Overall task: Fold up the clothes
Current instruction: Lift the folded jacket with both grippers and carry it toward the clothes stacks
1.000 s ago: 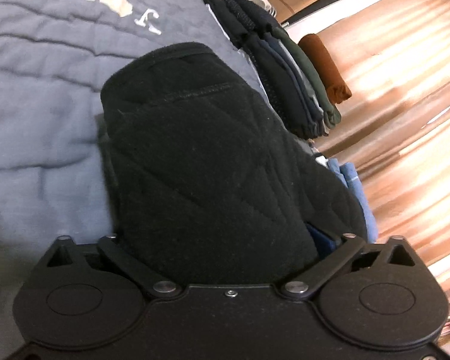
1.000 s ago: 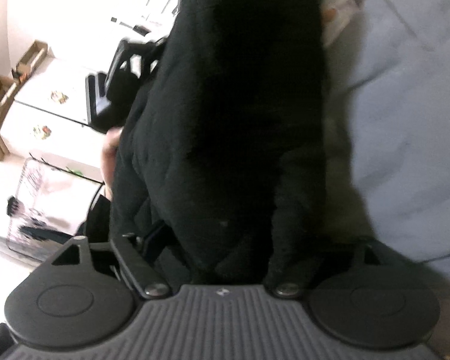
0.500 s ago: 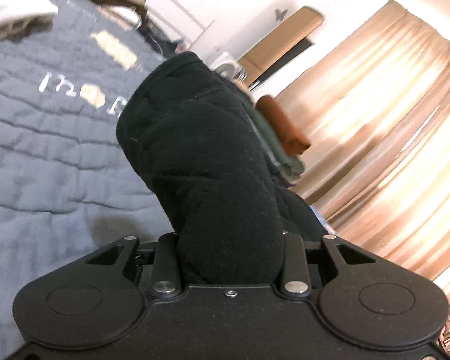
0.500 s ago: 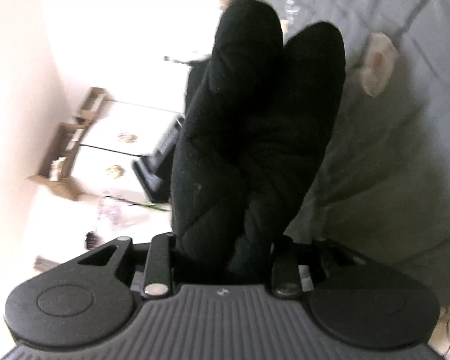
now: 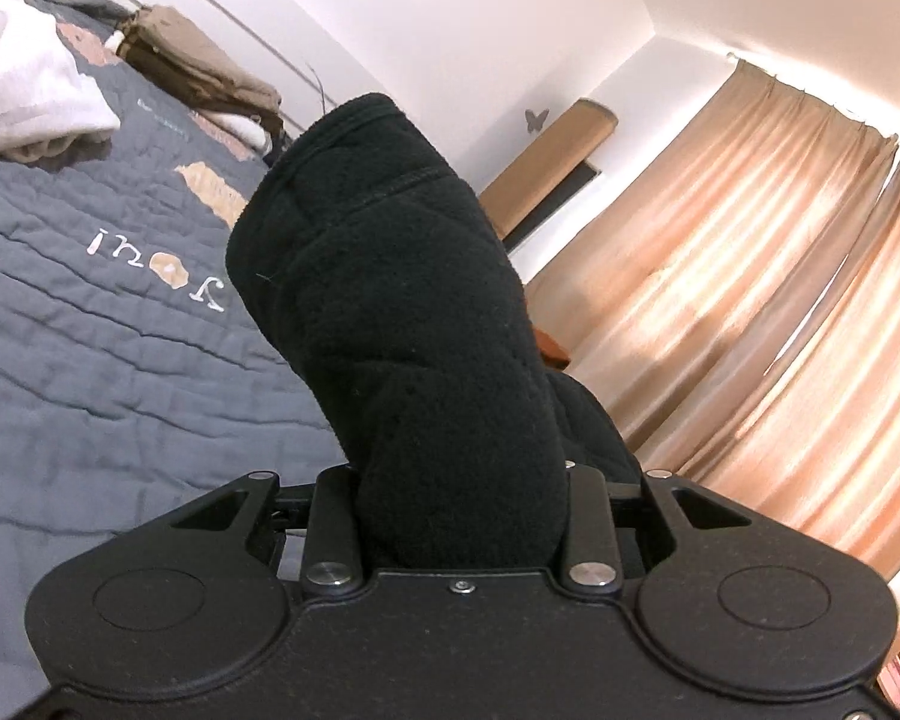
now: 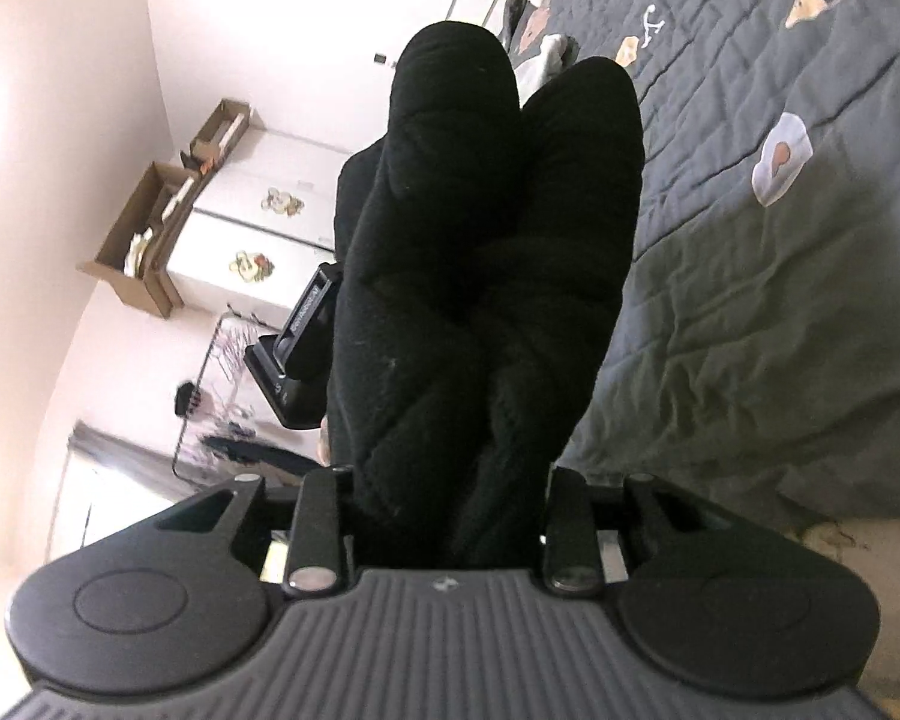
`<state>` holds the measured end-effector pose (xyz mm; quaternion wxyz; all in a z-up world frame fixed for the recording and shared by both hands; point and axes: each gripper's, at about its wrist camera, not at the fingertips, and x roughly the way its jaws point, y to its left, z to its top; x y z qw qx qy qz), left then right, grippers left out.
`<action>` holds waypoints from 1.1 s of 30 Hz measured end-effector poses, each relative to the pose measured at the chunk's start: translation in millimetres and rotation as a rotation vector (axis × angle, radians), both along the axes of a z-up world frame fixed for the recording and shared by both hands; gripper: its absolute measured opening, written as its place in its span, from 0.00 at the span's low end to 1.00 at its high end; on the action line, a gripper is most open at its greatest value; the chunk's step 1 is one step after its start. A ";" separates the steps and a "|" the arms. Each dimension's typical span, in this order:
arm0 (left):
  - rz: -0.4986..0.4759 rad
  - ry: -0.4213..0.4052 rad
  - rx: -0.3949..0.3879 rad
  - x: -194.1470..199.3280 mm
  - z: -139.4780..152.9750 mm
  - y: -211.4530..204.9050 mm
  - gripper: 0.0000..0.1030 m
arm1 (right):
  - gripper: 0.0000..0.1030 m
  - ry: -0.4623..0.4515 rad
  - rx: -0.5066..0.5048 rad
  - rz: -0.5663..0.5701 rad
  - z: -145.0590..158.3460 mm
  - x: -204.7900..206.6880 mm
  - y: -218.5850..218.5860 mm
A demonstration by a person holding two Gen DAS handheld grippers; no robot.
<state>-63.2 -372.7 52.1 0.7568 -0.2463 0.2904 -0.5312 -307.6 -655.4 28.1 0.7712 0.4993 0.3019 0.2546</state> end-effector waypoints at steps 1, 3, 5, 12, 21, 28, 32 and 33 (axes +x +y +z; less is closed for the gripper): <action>0.008 0.000 -0.010 -6.4 2.2 0.8 0.30 | 0.29 0.000 -0.011 0.008 3.3 -4.4 -2.0; 0.025 0.001 -0.035 -18.6 6.3 1.9 0.30 | 0.29 0.001 -0.032 0.025 10.0 -13.1 -6.1; 0.040 0.000 -0.048 -29.2 12.0 -2.7 0.30 | 0.29 0.001 -0.053 0.041 16.7 -21.9 -10.2; 0.058 -0.026 -0.080 -61.4 47.4 -51.1 0.30 | 0.29 -0.009 -0.131 0.050 63.5 -45.6 -60.6; -0.027 -0.029 -0.076 -84.9 72.3 -184.5 0.30 | 0.29 -0.006 -0.219 -0.031 100.7 -98.1 -171.9; -0.105 0.007 -0.032 -91.5 60.1 -300.2 0.30 | 0.30 0.034 -0.246 -0.143 91.2 -128.6 -268.7; -0.151 0.016 0.013 -93.2 49.7 -365.0 0.30 | 0.30 0.072 -0.251 -0.210 75.2 -138.3 -316.8; -0.161 0.016 0.025 -92.4 47.1 -379.8 0.30 | 0.30 0.081 -0.255 -0.223 71.5 -139.0 -327.1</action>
